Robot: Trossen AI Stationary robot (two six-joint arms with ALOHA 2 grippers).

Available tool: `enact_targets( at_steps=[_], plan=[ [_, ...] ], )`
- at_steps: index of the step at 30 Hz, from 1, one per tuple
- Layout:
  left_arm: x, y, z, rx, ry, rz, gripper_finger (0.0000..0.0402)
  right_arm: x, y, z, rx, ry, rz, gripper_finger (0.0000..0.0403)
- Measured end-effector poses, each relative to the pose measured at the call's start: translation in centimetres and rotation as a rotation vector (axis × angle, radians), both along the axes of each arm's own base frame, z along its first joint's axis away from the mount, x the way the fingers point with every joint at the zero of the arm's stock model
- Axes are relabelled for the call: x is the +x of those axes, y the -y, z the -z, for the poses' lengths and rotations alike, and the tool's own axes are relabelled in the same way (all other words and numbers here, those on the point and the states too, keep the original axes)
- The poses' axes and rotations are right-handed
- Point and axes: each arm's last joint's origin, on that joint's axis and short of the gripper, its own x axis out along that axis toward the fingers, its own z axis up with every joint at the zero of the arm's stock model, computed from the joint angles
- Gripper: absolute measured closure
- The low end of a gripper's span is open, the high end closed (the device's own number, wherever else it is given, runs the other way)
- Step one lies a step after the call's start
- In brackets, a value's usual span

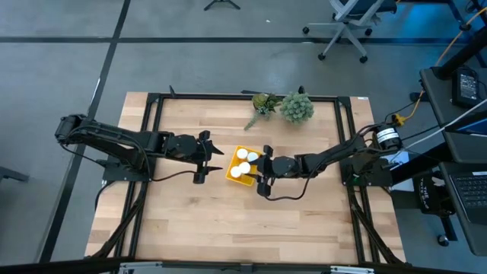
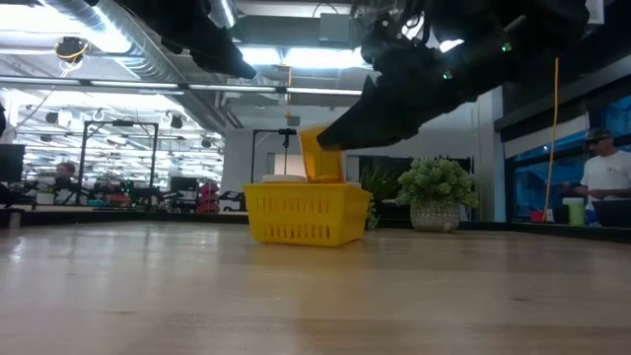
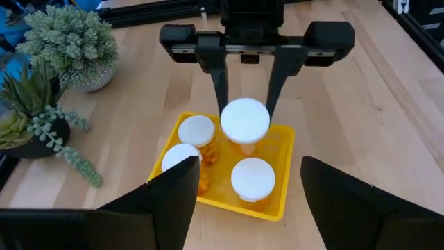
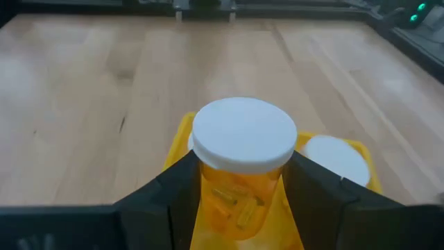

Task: Pick and place pill bottles into a basket
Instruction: Put the orange pill bottle into the yellow bin

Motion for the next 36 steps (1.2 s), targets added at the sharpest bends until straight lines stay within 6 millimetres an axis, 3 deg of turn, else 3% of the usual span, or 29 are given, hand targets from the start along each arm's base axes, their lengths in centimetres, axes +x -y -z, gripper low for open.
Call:
enact_targets(
  at_steps=[7, 15, 36],
  plan=[
    [0.0, 0.0, 0.0, 0.000, 0.000, 0.000, 0.0155, 0.1, 0.0, 0.2, 0.017, 0.002, 0.010, 0.0215],
    [0.0, 0.0, 0.0, 0.000, 0.000, 0.000, 0.0155, 0.4, 0.0, 1.8, 0.013, -0.029, 0.021, 0.0215],
    [0.0, 0.0, 0.0, 0.001, -0.002, 0.000, 0.0155, 0.4, 0.1, 2.5, 0.019, -0.062, 0.058, 0.0215]
  ],
)
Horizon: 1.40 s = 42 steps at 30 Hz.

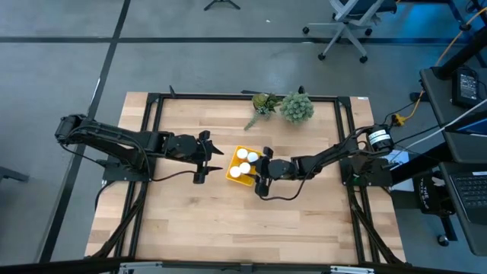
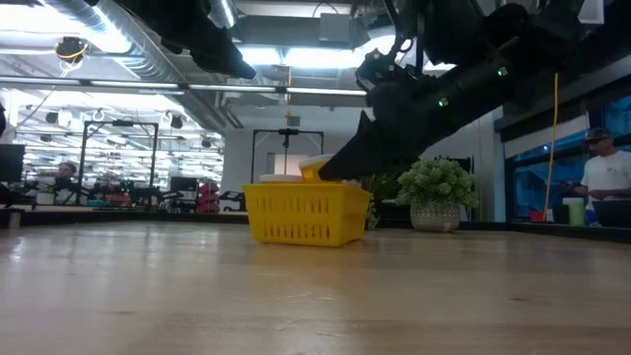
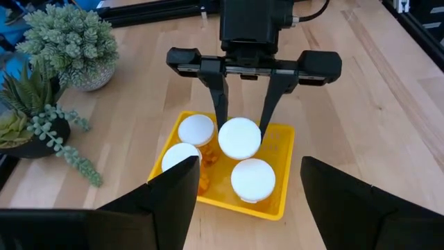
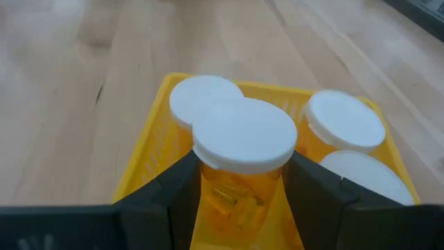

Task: Pick and place pill bottles into a basket
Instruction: Put the orange pill bottle into the yellow bin, then return to Home Position

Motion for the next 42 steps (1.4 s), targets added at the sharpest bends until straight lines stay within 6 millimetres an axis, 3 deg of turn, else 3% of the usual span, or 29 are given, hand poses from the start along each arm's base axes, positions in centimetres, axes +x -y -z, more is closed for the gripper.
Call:
enact_targets(
  at_steps=[15, 28, 37, 42],
  plan=[
    [0.0, 0.0, 0.0, 0.000, 0.002, 0.000, 0.0155, -0.1, 0.5, 0.3, 0.018, -0.030, 0.026, 0.0212],
    [0.0, 0.0, 0.0, 0.000, 0.002, 0.000, 0.0155, 0.0, 0.5, 0.2, 0.018, -0.015, 0.024, 0.0136],
    [0.0, 0.0, 0.0, 0.000, 0.002, 0.000, 0.0155, -0.2, 0.6, 0.1, 0.009, -0.040, 0.022, 0.0130],
    [0.0, 0.0, 0.0, 0.004, 0.003, -0.006, 0.0155, -0.8, 0.7, -1.3, 0.012, -0.052, 0.025, 0.0130]
  ],
)
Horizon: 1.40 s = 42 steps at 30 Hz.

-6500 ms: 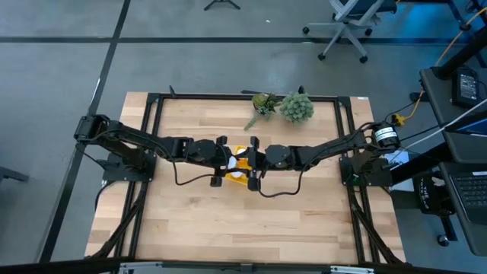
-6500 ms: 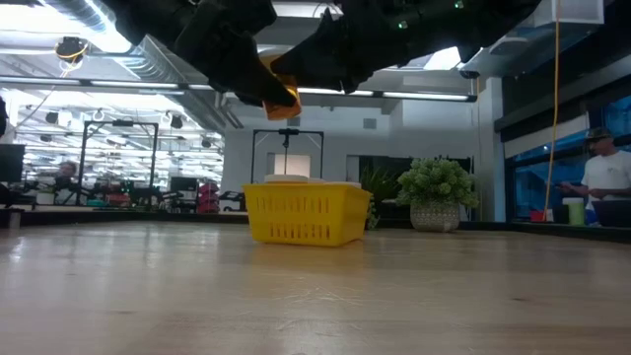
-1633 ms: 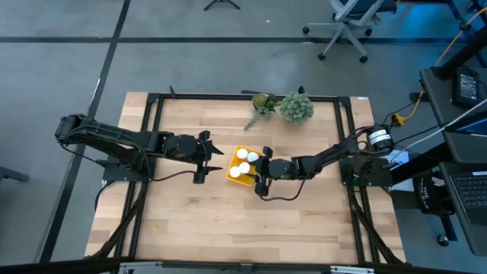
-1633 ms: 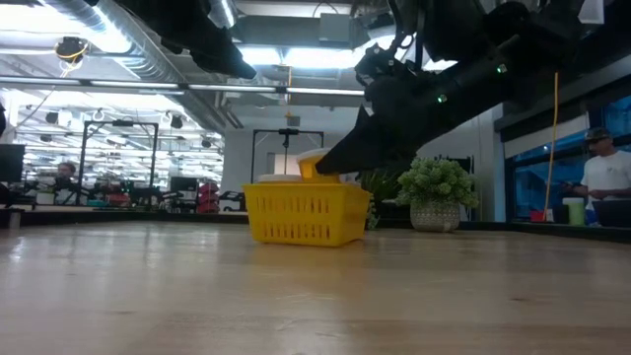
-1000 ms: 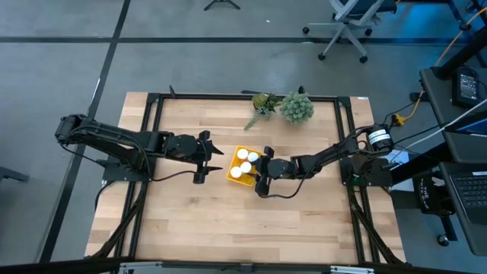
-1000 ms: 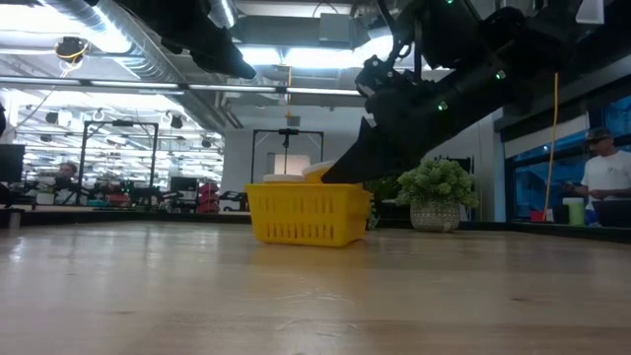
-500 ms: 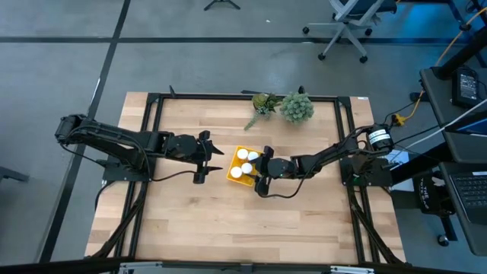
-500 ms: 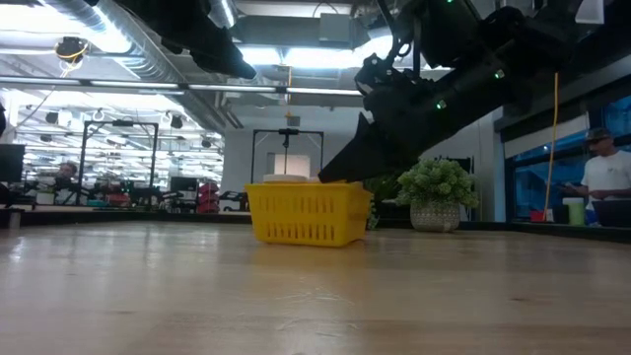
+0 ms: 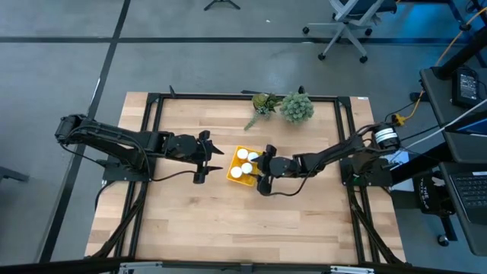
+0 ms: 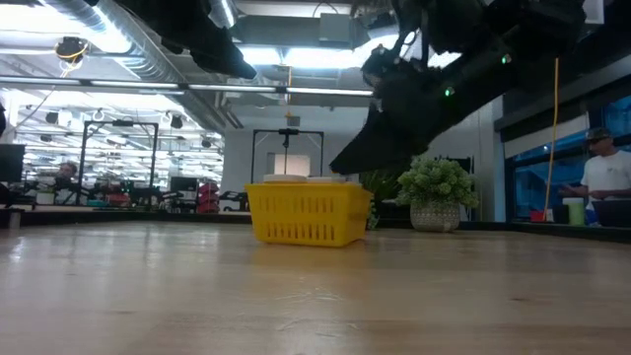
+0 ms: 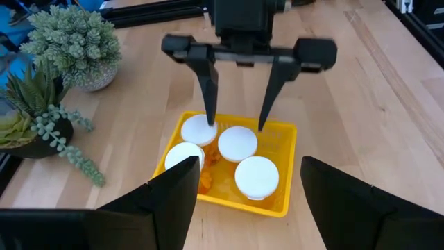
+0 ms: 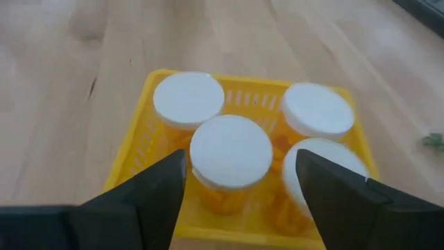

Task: Pick and place pill bottles into a basket
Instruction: Return to Home Position

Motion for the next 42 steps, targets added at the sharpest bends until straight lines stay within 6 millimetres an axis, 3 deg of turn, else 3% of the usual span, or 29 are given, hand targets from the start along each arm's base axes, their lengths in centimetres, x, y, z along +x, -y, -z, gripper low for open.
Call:
enact_targets(
  at_steps=[12, 20, 23, 29, 37, 42],
  plan=[
    [0.0, 0.0, 0.0, 0.012, -0.001, 0.007, 0.0155, -1.3, 0.2, -4.5, -0.055, 0.099, -0.039, 0.0139],
    [0.0, 0.0, 0.0, 0.065, -0.005, 0.037, 0.0174, -2.8, 0.4, -6.2, -0.059, 0.060, -0.041, 0.0236],
    [0.0, 0.0, 0.5, 0.069, 0.004, 0.036, 0.0198, -3.0, 0.1, -6.1, -0.061, 0.043, -0.050, 0.0289],
    [-0.5, -0.1, 3.4, 0.063, 0.038, 0.039, 0.0268, -3.3, -0.8, -5.9, -0.079, 0.052, -0.094, 0.0391],
    [-2.7, -0.8, 4.7, 0.055, 0.127, 0.048, 0.0385, -5.6, -0.5, -3.5, -0.048, 0.125, -0.084, 0.0396],
    [-5.1, -2.2, 4.5, 0.041, 0.208, 0.012, 0.0399, -7.1, -0.1, -4.7, -0.037, 0.190, -0.082, 0.0396]
  ],
)
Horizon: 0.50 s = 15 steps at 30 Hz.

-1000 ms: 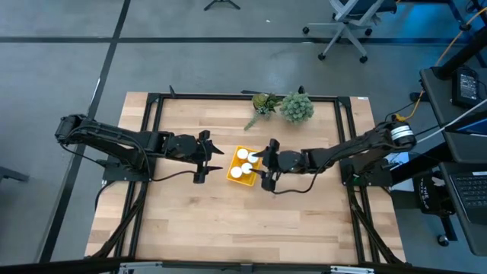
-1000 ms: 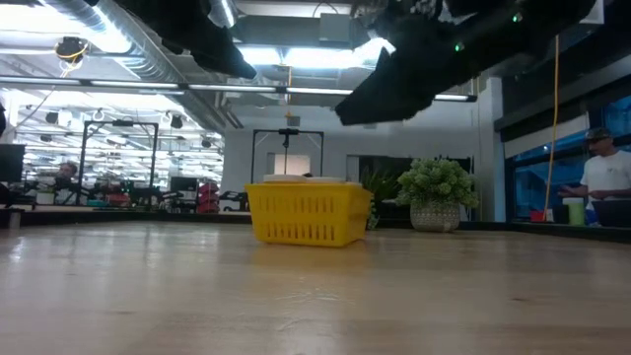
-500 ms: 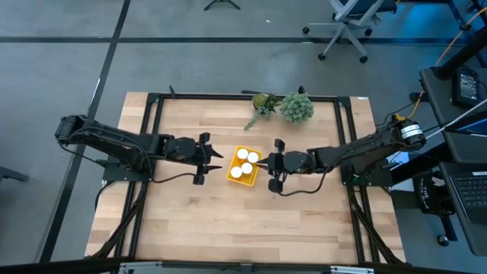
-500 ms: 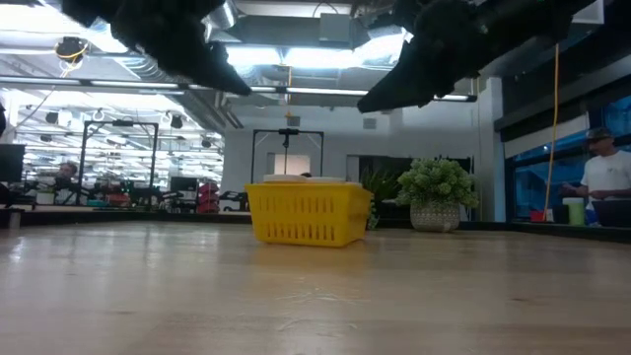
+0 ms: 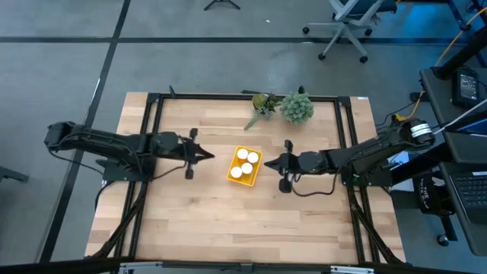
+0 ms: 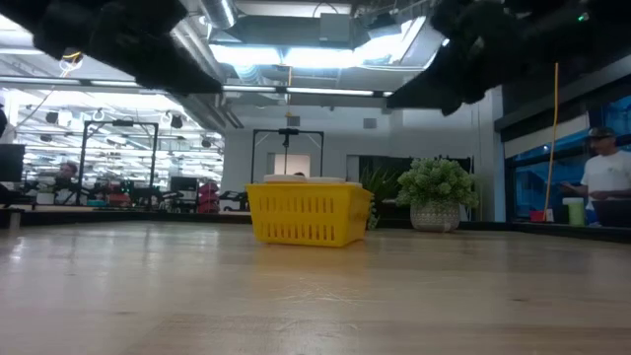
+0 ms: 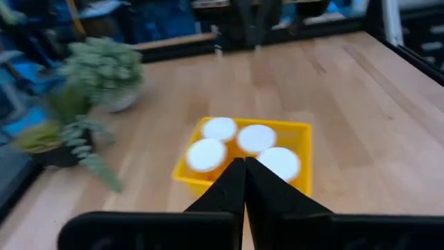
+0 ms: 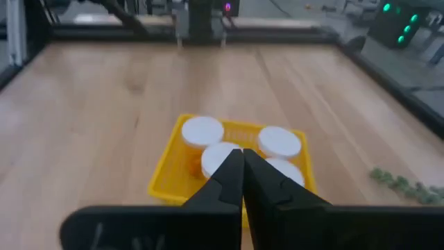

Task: Pick and place pill bottles into a basket
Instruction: Return to Home Position

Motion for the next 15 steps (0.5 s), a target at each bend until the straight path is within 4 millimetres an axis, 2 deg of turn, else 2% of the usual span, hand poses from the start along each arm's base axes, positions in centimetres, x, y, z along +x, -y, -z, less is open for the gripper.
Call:
enact_targets(
  at_steps=[6, 15],
  plan=[
    [-3.2, -1.2, 0.3, 0.006, 0.118, -0.081, 0.0399, -2.2, 1.3, -1.2, 0.001, 0.069, 0.022, 0.0400],
    [-6.9, -1.1, 0.6, 0.001, 0.318, -0.102, 0.0400, -5.7, 3.3, -3.0, 0.030, 0.174, 0.019, 0.0401]
  ],
)
